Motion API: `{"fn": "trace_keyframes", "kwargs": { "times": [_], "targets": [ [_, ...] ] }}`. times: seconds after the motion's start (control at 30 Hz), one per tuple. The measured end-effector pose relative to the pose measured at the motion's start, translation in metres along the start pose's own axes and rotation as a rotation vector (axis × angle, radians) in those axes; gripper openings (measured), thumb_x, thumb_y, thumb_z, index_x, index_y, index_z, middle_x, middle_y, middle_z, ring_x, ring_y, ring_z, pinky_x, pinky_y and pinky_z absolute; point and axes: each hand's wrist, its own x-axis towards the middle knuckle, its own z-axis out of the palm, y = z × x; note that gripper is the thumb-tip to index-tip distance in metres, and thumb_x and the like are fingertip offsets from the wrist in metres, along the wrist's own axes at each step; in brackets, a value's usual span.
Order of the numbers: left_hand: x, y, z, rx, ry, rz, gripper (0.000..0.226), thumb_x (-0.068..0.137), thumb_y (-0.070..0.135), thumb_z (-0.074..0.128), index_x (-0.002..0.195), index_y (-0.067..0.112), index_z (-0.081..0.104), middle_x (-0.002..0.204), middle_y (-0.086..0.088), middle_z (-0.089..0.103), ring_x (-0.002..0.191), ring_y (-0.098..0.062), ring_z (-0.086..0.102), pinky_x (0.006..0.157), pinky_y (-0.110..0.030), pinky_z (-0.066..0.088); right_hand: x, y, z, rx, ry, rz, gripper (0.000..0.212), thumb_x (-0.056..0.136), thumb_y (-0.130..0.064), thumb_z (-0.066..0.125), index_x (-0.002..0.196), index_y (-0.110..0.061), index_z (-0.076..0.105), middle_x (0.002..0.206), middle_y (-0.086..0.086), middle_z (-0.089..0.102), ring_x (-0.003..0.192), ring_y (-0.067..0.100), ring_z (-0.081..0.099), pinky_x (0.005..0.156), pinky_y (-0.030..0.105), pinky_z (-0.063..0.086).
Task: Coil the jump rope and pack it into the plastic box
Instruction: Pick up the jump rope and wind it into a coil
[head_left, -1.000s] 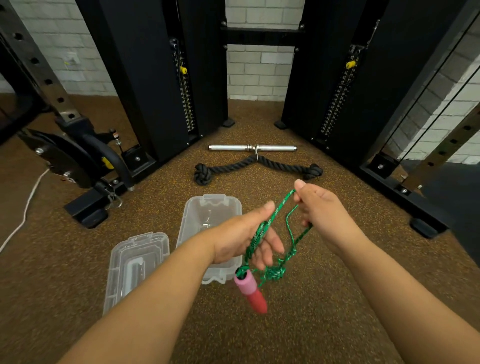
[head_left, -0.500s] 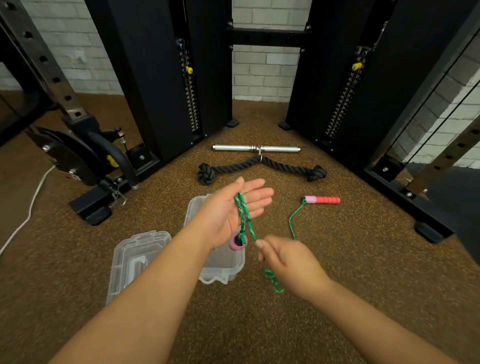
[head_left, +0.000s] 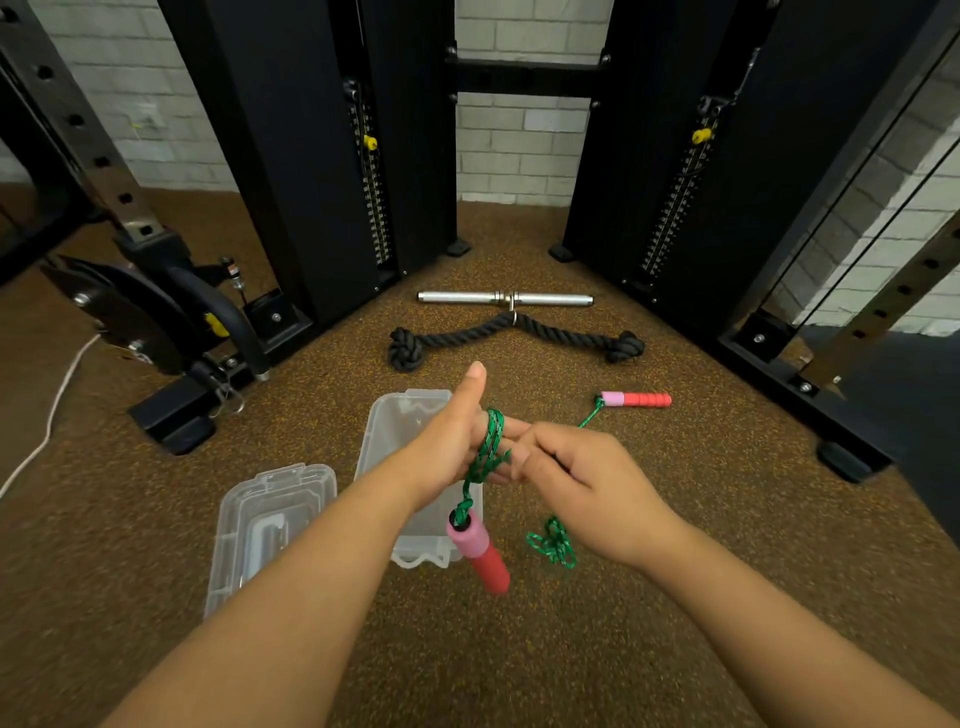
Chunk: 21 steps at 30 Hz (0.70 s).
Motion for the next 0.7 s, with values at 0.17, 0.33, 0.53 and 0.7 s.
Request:
{"fn": "trace_keyframes", "kwargs": {
  "times": [0.17, 0.33, 0.53, 0.7],
  "targets": [
    [0.002, -0.003, -0.003, 0.043, -0.120, 0.005, 0.107, 0.085, 0.069, -0.010, 0.100, 0.000, 0.070, 0.099, -0.027, 0.070, 0.095, -0.032, 0.068, 0.089, -0.037, 0.053, 0.005, 0.006, -0.013, 0.037, 0.039, 0.062, 0.024, 0.094, -0.034, 0.049, 0.078, -0.024, 0.064, 0.070, -0.012, 0.065, 0.068, 0.002, 0.059, 0.065, 0.032, 0.049],
    [-0.005, 0.004, 0.004, 0.155, -0.260, -0.055, 0.094, 0.087, 0.070, 0.004, 0.107, 0.003, 0.067, 0.088, -0.018, 0.073, 0.081, -0.026, 0.071, 0.080, -0.034, 0.051, 0.010, 0.016, -0.023, 0.097, 0.089, 0.141, 0.025, 0.096, -0.033, 0.048, 0.075, -0.026, 0.060, 0.056, -0.023, 0.056, 0.053, 0.000, 0.047, 0.055, 0.023, 0.033],
    [-0.011, 0.011, 0.009, 0.139, -0.351, -0.022, 0.055, 0.097, 0.048, 0.029, 0.097, 0.011, 0.068, 0.077, -0.007, 0.073, 0.072, -0.020, 0.070, 0.073, -0.029, 0.052, 0.010, 0.027, -0.018, 0.213, 0.123, 0.163, 0.025, 0.096, -0.030, 0.051, 0.072, -0.028, 0.058, 0.057, -0.024, 0.055, 0.055, -0.002, 0.048, 0.058, 0.018, 0.035],
    [-0.013, 0.013, 0.009, 0.028, -0.354, -0.002, 0.050, 0.101, 0.038, 0.029, 0.090, 0.009, 0.068, 0.071, -0.007, 0.073, 0.069, -0.020, 0.070, 0.072, -0.030, 0.052, 0.010, 0.036, -0.013, 0.262, 0.122, 0.187, 0.026, 0.094, -0.032, 0.052, 0.070, -0.026, 0.059, 0.054, -0.019, 0.052, 0.052, -0.001, 0.044, 0.055, 0.017, 0.034]
  ]
}}
